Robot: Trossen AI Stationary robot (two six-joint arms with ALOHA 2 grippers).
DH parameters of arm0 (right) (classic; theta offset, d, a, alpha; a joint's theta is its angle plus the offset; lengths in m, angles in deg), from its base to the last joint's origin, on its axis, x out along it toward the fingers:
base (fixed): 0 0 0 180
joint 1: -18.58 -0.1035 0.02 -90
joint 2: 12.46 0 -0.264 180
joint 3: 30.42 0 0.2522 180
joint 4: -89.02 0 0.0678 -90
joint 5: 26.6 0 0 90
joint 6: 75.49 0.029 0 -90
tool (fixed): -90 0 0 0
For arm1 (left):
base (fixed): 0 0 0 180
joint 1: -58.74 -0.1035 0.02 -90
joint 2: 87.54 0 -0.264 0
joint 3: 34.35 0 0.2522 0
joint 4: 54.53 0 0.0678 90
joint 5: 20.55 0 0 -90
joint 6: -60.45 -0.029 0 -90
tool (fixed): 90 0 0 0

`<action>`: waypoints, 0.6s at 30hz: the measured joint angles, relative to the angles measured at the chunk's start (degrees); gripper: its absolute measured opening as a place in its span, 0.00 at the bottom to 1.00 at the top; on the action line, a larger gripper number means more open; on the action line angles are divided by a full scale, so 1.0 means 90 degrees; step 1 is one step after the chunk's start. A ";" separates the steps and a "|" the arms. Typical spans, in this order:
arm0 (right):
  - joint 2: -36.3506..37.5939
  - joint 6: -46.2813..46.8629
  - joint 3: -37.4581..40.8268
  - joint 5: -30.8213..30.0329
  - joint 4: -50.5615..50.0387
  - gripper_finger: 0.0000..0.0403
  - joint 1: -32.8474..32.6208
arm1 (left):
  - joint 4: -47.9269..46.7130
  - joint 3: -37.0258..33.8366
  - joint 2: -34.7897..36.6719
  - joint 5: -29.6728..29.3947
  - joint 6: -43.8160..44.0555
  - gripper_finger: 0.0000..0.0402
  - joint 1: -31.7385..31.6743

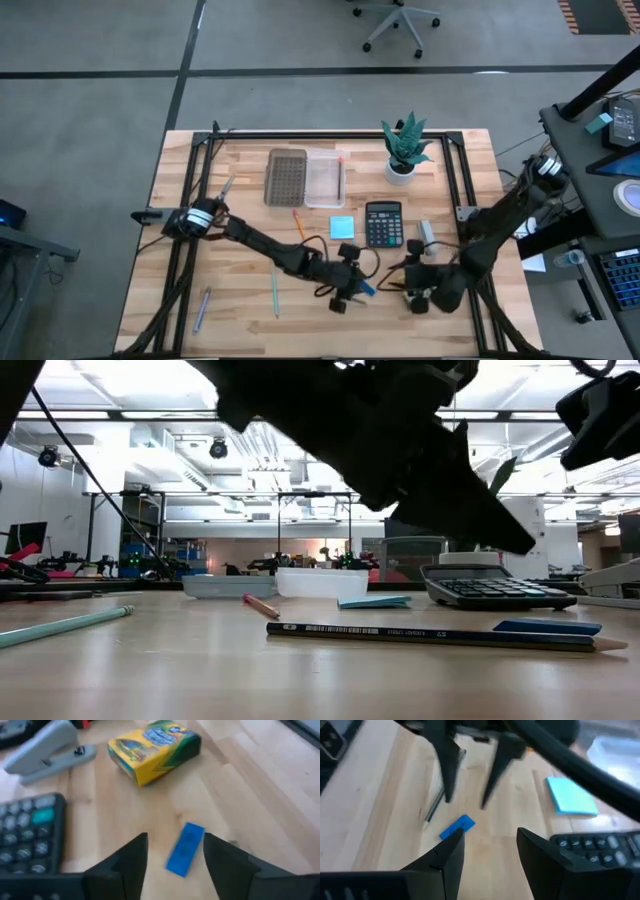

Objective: Pack school essentials
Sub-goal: Put the blue eraser into the transparent supply box

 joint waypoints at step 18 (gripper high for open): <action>0.2879 -0.2644 0.1863 -0.0031 0.2908 0.42 0.0240 | -0.0012 0.0509 -0.0517 0.1590 -0.0446 0.47 -0.0520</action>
